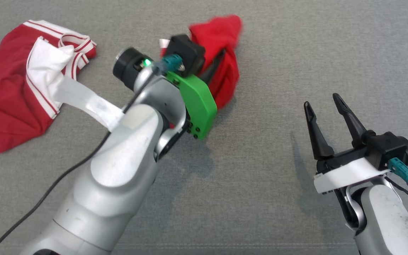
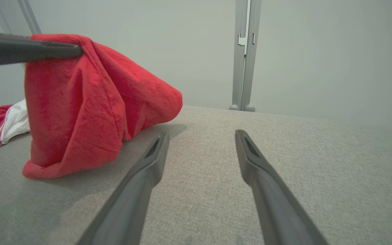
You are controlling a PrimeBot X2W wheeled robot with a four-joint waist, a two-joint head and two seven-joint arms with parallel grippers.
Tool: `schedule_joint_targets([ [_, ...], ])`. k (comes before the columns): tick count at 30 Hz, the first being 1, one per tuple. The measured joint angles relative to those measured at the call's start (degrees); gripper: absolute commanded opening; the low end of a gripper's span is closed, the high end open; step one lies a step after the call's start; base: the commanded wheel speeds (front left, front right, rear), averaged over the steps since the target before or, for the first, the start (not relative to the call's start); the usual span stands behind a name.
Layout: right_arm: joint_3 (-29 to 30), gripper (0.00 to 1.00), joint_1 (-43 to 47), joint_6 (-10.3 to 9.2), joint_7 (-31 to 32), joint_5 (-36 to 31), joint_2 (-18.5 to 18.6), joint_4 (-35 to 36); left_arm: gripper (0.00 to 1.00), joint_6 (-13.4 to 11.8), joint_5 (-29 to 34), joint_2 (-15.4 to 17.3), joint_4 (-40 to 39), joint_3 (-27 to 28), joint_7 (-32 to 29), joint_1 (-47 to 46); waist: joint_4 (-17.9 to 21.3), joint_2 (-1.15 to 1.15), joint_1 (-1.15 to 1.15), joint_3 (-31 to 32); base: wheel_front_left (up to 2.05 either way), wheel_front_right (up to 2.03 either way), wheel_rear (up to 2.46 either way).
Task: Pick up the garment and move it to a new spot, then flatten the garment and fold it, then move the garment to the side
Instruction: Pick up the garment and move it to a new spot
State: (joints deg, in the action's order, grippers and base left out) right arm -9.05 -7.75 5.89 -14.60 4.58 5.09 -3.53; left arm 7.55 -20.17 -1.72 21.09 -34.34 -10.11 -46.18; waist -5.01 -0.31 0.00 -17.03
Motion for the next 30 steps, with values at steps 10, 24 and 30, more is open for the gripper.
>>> schedule_joint_targets([
  [10, 2.22, 1.0, 4.71, -3.56, 0.0, 1.23, -1.81, 3.1, 0.0, 0.0, -3.55, 3.0, 1.01, -13.84, -3.04, 4.25, 7.43, 0.0, 0.0, 1.59, 0.0, 0.0, 0.0],
  [24, -1.64, 1.0, 6.44, -3.26, 0.0, 2.49, -2.64, 2.83, 0.0, -0.4, -7.32, 4.16, 2.47, -16.11, -1.0, 5.66, 18.3, 0.0, 0.0, 1.84, 0.0, 0.0, 0.0],
  [30, -2.94, 1.0, 5.59, -2.29, 0.0, 2.68, -2.76, 1.35, 0.0, -1.35, -7.92, 4.28, 3.3, -17.29, -0.15, 7.92, 22.57, 0.0, 0.0, 2.34, 0.0, 0.0, 0.0],
])
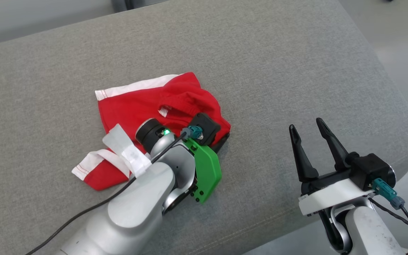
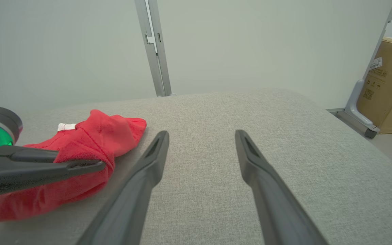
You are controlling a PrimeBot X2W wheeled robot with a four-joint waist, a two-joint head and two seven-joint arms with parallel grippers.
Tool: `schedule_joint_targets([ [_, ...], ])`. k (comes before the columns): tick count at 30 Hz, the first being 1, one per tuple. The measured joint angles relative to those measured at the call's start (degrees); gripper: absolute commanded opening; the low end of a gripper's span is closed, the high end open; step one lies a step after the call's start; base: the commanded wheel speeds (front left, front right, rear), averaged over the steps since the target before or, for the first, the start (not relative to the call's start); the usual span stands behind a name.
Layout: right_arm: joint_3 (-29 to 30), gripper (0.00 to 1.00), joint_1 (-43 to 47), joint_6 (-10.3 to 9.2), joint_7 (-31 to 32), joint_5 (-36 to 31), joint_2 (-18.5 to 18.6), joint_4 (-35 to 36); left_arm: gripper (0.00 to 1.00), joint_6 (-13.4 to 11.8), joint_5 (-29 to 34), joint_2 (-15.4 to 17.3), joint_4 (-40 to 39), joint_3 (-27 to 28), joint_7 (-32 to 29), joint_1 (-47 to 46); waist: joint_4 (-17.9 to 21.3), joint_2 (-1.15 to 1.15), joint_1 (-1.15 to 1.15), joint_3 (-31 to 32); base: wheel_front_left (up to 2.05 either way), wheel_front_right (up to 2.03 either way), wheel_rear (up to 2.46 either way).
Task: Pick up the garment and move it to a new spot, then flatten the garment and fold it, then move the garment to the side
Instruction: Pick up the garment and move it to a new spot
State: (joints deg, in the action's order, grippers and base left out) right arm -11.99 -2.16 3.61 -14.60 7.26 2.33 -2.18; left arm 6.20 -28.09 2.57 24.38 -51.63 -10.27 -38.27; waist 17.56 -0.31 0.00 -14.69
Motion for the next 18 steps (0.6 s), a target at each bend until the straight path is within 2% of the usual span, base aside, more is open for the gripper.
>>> schedule_joint_targets([
  [3, 0.26, 1.0, -0.13, 0.13, 0.0, 0.3, 0.01, -0.26, 0.0, -0.01, -0.24, 0.0, 0.59, -1.16, 0.35, 1.16, 1.09, 0.0, 0.0, 0.62, 0.0, 0.0, 0.0],
  [4, 0.37, 1.0, -0.2, 0.44, 0.0, 0.3, 0.0, -0.37, 0.17, -0.13, -0.48, 0.02, 0.67, -1.51, 0.6, 1.39, 1.22, 0.0, 0.0, 0.9, 0.0, 0.0, 0.0],
  [5, 0.43, 1.0, -0.31, 0.53, 0.0, 0.3, 0.01, -0.49, 0.17, -0.25, -0.58, 0.02, 0.7, -1.79, 0.86, 1.54, 1.24, 0.0, 0.0, 1.18, 0.0, 0.0, 0.0],
  [6, 0.47, 1.0, -0.36, 0.57, 0.0, 0.3, 0.0, -0.62, 0.38, -0.38, -0.71, 0.02, 0.71, -2.03, 1.05, 1.71, 1.19, 0.0, 0.0, 1.44, 0.0, 0.0, 0.0],
  [7, 0.51, 1.0, -0.37, 0.58, 0.0, 0.3, 0.01, -0.7, 0.64, -0.63, -1.07, 0.01, 0.7, -2.25, 1.23, 1.86, 1.05, 0.0, 0.0, 1.63, 0.0, 0.0, 0.0],
  [8, 0.54, 1.0, -0.37, 0.59, 0.0, 0.3, 0.01, -0.78, 1.0, -0.65, -1.42, 0.02, 0.73, -2.56, 1.24, 1.9, 0.83, 0.0, 0.0, 1.76, 0.0, 0.0, 0.0],
  [14, 0.54, 1.0, -0.54, 1.18, 0.0, -0.16, 0.01, -0.94, 1.0, -1.3, -3.37, 0.02, 0.12, -2.37, 1.78, 2.16, -1.07, 0.0, 0.0, 2.4, 0.0, 0.0, 0.0],
  [18, 0.47, 1.0, -2.08, 1.46, 0.0, -1.23, 0.12, -0.21, 1.0, -2.7, -3.49, -0.04, -1.32, -0.45, 3.77, 2.19, -2.82, 0.0, 0.0, 2.79, 0.0, 0.0, 0.0],
])
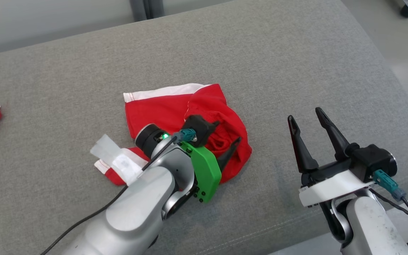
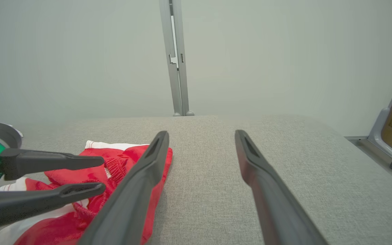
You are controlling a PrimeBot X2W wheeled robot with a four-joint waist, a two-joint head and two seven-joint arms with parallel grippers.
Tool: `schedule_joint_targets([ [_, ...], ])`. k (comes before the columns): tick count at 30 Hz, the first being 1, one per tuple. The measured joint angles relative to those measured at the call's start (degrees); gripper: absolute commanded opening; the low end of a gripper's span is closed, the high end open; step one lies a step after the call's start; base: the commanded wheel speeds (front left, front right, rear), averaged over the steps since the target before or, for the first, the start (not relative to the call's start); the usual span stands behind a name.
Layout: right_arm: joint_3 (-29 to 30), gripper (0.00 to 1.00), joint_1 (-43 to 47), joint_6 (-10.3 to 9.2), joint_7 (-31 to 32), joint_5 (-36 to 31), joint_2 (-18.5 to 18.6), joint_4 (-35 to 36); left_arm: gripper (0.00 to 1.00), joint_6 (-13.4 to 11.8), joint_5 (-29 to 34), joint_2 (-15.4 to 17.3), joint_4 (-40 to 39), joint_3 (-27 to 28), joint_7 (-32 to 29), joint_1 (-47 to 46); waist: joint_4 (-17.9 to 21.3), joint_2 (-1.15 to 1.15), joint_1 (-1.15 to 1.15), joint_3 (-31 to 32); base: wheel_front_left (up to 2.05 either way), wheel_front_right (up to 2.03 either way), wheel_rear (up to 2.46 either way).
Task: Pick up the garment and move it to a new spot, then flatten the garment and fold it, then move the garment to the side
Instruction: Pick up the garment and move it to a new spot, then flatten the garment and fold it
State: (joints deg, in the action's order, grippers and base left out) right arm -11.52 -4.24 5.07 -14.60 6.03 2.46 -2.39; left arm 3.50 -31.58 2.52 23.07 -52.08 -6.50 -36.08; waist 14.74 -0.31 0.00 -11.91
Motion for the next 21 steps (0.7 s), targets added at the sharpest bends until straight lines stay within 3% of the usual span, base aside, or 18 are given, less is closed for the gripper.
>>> schedule_joint_targets([
  [8, -3.67, 1.0, -4.62, 1.48, 0.0, -2.99, 3.47, -1.24, 1.0, -5.22, -0.63, 0.71, -2.29, 7.34, 5.43, 1.84, -4.08, 0.0, 0.0, 0.81, 0.0, 0.0, 0.0],
  [13, -9.78, 1.0, -8.7, 2.01, 0.02, -6.08, 6.14, -8.05, 1.0, -9.05, -0.85, 5.16, -2.67, 11.28, 8.14, 6.72, -7.54, 0.0, 0.0, 1.54, 0.0, 0.0, 0.0],
  [16, -14.62, 1.0, -11.33, 2.08, 1.77, -7.94, 7.05, -11.89, 1.0, -9.64, -1.05, 7.47, -2.67, 13.39, 9.46, 9.76, -9.75, 0.0, 0.0, 2.01, 0.0, 0.0, 0.0],
  [21, -24.76, 1.0, -15.56, 2.14, 5.35, -8.33, 6.28, -17.07, 1.0, -10.1, -2.15, 8.46, -3.47, 16.8, 12.03, 13.39, -13.49, 0.0, 0.0, 2.77, 0.0, 0.0, 0.0],
])
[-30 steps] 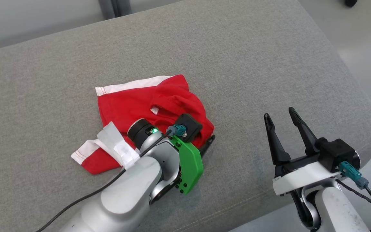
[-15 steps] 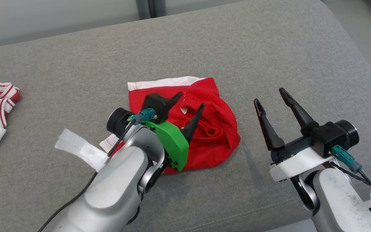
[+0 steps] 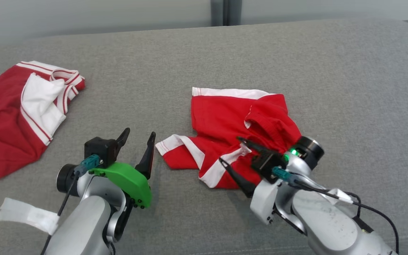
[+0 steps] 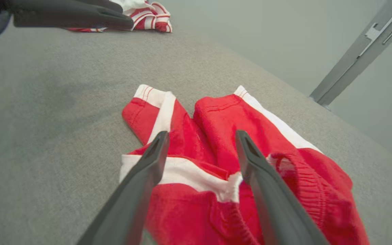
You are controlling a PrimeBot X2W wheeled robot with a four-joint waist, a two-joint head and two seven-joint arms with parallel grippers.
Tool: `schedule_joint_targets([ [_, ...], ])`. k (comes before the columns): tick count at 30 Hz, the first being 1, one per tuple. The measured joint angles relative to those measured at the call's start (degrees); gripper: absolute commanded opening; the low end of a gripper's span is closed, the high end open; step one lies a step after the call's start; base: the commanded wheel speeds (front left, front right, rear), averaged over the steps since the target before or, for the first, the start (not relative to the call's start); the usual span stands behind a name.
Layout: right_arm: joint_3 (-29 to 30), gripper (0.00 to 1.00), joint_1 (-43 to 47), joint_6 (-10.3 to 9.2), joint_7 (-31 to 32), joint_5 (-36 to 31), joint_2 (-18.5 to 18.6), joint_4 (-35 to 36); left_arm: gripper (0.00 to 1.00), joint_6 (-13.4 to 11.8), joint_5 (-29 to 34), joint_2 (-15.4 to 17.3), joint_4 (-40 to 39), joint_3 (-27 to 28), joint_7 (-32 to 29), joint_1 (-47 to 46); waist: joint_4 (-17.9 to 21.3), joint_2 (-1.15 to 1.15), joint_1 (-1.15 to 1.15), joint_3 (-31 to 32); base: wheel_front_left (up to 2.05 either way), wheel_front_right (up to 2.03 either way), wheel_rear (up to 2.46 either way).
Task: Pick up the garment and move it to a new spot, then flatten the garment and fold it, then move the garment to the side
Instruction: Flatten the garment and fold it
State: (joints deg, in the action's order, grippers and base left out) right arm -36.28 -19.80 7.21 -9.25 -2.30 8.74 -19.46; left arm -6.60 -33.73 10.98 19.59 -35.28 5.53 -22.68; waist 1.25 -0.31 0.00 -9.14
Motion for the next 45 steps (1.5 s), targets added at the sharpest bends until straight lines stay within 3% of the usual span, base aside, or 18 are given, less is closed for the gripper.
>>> schedule_joint_targets([
  [8, -8.7, 1.0, -6.15, 0.01, 9.33, 5.52, -2.1, -10.46, 1.0, -0.24, -2.29, -0.82, -1.79, 3.72, 2.63, 6.89, -6.96, 0.0, 0.0, 0.79, 0.0, 0.0, 0.0],
  [27, -12.77, 1.0, -13.45, 0.01, 14.37, 14.7, 1.27, -19.04, 1.0, -0.45, -3.37, -2.77, -4.52, 1.9, 2.08, 11.39, -21.34, 0.0, 0.0, 2.36, 0.0, 0.0, 0.0],
  [29, -13.37, 0.95, -14.22, 0.01, 14.41, 15.68, 0.91, -19.39, 1.0, -0.46, -3.37, -2.67, -5.08, 1.97, 2.08, 11.85, -22.46, 0.0, 0.0, 2.37, 0.0, 0.0, 0.0],
  [36, -15.34, 1.0, -16.36, 0.01, 14.39, 17.12, 1.46, -20.83, 1.0, -0.47, -3.37, -2.24, -5.72, 3.3, 2.07, 12.6, -24.56, 0.0, 0.0, 2.27, 0.0, 0.0, 0.0],
  [45, -17.68, 1.0, -18.37, 0.01, 15.19, 19.79, 3.12, -23.15, 1.0, -0.47, -3.37, -1.26, -7.16, 4.28, 1.74, 14.51, -23.66, 0.0, 0.0, 1.99, 0.0, 0.0, 0.0],
])
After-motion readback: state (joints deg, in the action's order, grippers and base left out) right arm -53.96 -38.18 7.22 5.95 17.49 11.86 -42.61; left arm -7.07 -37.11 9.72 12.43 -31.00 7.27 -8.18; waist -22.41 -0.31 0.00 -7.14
